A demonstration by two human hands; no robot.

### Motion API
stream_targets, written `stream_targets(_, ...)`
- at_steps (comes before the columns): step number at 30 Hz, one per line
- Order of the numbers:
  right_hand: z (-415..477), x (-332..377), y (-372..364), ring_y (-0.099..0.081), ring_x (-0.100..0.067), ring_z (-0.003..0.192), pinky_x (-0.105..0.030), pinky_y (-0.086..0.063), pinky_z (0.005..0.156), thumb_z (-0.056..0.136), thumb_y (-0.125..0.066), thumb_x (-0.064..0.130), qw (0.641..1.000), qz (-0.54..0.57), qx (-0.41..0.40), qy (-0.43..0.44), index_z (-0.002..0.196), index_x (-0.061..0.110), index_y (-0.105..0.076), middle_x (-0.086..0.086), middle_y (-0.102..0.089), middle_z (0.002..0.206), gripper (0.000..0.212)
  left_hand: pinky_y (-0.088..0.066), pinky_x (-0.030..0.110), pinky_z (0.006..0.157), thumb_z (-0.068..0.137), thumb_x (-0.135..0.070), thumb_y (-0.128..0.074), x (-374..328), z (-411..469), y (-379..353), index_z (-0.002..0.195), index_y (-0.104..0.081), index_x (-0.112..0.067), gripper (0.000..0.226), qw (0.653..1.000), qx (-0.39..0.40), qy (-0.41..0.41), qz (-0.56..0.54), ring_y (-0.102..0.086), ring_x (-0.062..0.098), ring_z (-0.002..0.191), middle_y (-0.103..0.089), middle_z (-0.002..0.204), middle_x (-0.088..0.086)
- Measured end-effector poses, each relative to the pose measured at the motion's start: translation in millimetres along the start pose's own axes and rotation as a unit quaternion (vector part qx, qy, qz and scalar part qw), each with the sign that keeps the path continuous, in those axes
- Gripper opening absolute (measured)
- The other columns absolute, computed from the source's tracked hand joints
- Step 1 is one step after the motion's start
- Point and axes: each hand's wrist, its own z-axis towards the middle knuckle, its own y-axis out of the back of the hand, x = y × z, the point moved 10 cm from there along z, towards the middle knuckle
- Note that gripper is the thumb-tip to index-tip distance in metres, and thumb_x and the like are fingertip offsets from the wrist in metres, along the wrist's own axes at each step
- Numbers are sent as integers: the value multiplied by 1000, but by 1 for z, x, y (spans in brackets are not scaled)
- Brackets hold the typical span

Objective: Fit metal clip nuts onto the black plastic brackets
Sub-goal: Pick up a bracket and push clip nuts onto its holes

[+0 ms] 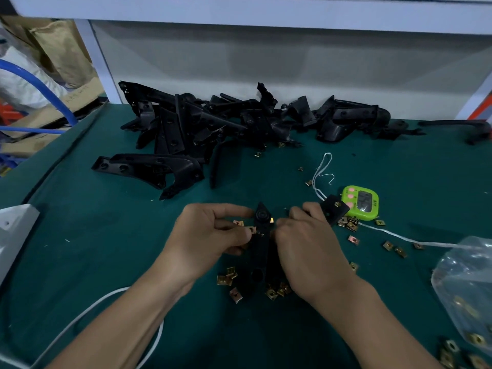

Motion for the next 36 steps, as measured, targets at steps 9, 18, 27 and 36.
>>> stream_targets(9, -1, 5, -4, -27, -18, 70, -37, -24, 84, 73, -52, 10, 1000, 5, 30, 0, 55, 25, -21, 6, -34, 59, 39, -59, 25, 67, 86, 0, -75, -5, -3, 1, 98, -78, -45, 46, 998, -3, -14, 64, -75, 20, 73, -79, 81, 4)
stream_targets(18, -1, -1, -9, -31, -19, 76, -34, -20, 88, 86, -38, 20, 997, 35, 65, -23, 59, 27, -28, 4, -52, 69, 30, -42, 2, 64, 75, -41, -79, -29, -23, -11, 137, -50, -59, 71, 961, -62, -101, 252, -63, -5, 60, -72, 67, -22)
stream_targets(27, -3, 2, -3, -31, -19, 77, -37, -25, 95, 88, -44, 21, 997, 46, 61, -6, 60, 25, -27, 3, -52, 73, 33, -42, -1, 65, 78, -32, -80, -35, -28, -27, 142, -38, -63, 83, 945, -69, -136, 291, -65, 6, 56, -66, 84, -43)
stream_targets(36, 0, -28, 4, -53, -26, 64, -40, -36, 75, 53, -65, 4, 998, -6, 11, -61, 56, 25, -38, -2, -56, 57, 34, -43, 2, 77, 97, -18, -66, -23, -19, -19, 135, -56, -47, 49, 965, -78, -160, 190, -69, -6, 85, -74, 92, -32)
